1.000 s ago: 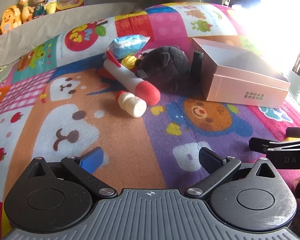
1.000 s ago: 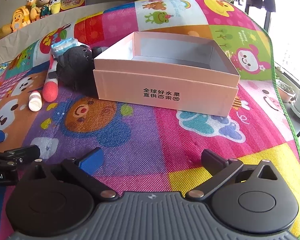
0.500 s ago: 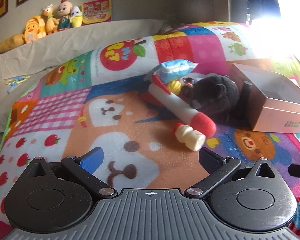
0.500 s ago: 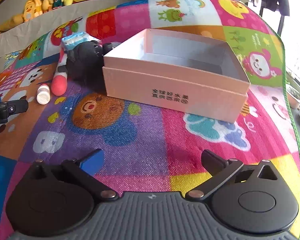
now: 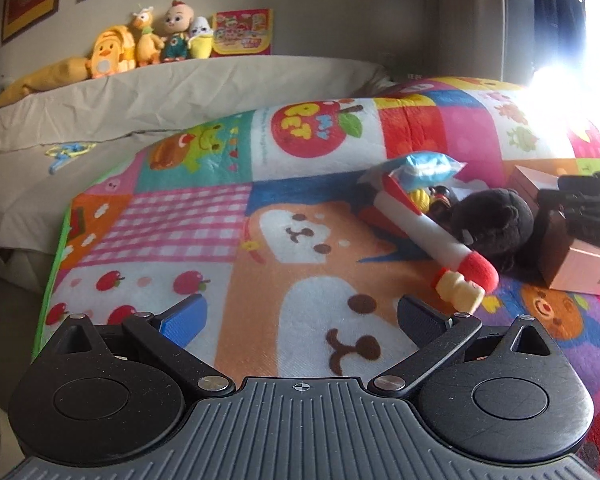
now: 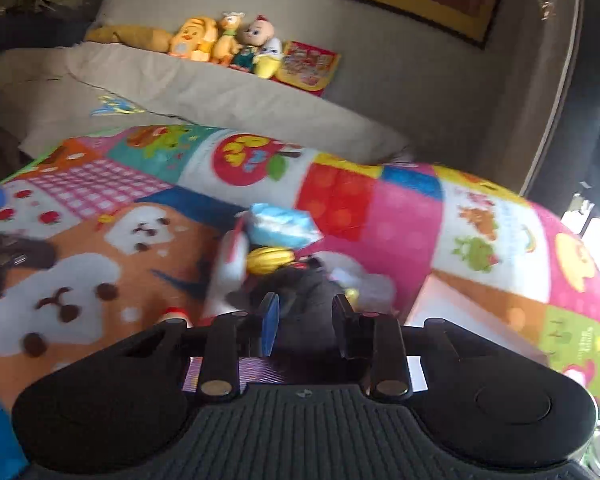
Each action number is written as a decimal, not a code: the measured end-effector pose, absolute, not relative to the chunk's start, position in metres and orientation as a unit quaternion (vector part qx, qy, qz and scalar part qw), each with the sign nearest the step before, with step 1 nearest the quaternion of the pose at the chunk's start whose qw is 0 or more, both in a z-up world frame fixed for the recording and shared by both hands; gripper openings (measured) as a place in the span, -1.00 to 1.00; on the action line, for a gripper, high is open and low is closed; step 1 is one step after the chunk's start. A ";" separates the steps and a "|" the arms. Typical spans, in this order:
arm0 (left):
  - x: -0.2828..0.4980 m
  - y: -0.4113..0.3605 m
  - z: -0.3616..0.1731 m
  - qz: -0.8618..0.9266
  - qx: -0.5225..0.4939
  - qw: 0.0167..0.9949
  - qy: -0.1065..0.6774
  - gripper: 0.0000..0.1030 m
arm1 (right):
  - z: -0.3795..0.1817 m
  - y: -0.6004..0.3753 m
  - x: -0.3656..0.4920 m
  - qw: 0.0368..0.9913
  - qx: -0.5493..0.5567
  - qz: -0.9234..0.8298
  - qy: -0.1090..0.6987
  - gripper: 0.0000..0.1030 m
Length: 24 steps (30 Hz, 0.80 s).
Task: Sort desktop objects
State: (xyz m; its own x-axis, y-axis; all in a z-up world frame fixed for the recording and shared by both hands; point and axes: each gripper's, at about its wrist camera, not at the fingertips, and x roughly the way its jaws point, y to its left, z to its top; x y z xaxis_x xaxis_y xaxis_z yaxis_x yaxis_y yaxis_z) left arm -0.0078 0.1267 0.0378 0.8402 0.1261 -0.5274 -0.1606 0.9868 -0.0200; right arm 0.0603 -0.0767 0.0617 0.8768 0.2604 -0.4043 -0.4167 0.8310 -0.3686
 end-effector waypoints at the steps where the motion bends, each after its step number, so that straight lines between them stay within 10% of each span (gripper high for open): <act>1: -0.007 0.124 0.036 0.064 -0.034 0.959 0.275 1.00 | 0.063 -0.080 0.069 0.944 -0.233 0.160 0.172 -0.45; 24: -0.013 0.041 0.029 -0.088 -0.013 0.947 0.310 1.00 | 0.061 -0.216 0.004 0.914 -0.006 0.235 0.332 -0.64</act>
